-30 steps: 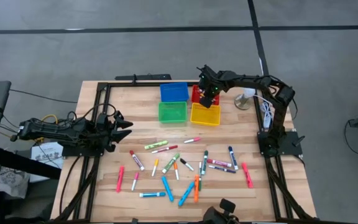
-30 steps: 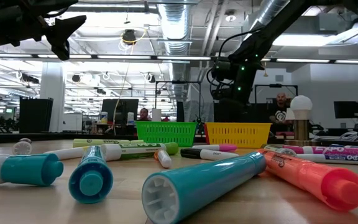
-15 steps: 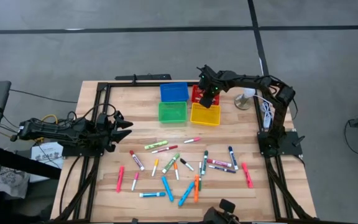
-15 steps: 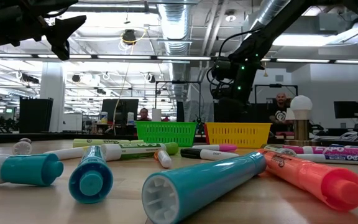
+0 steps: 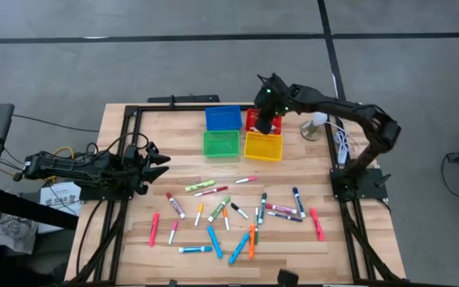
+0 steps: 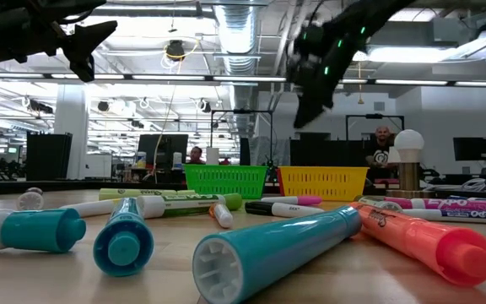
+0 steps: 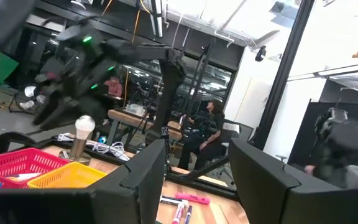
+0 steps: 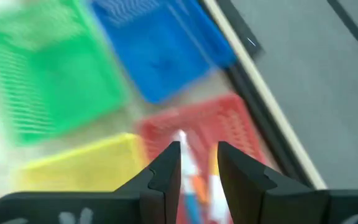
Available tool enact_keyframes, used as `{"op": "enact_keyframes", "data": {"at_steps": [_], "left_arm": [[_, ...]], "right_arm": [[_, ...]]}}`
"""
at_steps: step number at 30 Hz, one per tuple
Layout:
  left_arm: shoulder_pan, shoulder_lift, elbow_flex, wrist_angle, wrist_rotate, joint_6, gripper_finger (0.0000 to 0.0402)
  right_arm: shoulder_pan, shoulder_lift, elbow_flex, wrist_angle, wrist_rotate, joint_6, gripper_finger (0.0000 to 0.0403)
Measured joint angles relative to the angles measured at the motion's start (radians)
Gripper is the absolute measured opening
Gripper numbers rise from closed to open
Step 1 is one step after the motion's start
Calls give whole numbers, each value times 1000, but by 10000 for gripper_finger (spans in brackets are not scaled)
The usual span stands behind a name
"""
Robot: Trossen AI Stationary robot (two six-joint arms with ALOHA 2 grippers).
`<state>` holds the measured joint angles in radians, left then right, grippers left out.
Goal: Pick & Place Markers
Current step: Put the top pink highlighter into the red bin
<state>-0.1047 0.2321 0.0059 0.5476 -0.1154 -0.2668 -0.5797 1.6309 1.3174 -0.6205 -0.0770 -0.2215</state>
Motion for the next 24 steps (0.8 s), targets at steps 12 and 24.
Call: {"op": "enact_keyframes", "data": {"at_steps": [12,24], "left_arm": [[0,0,0,0,0,0,177],[0,0,0,0,0,0,177]], "right_arm": [[299,-175,0,-31,-134,11,95],[490,-151,-2,-122,-131,-19,101]]}}
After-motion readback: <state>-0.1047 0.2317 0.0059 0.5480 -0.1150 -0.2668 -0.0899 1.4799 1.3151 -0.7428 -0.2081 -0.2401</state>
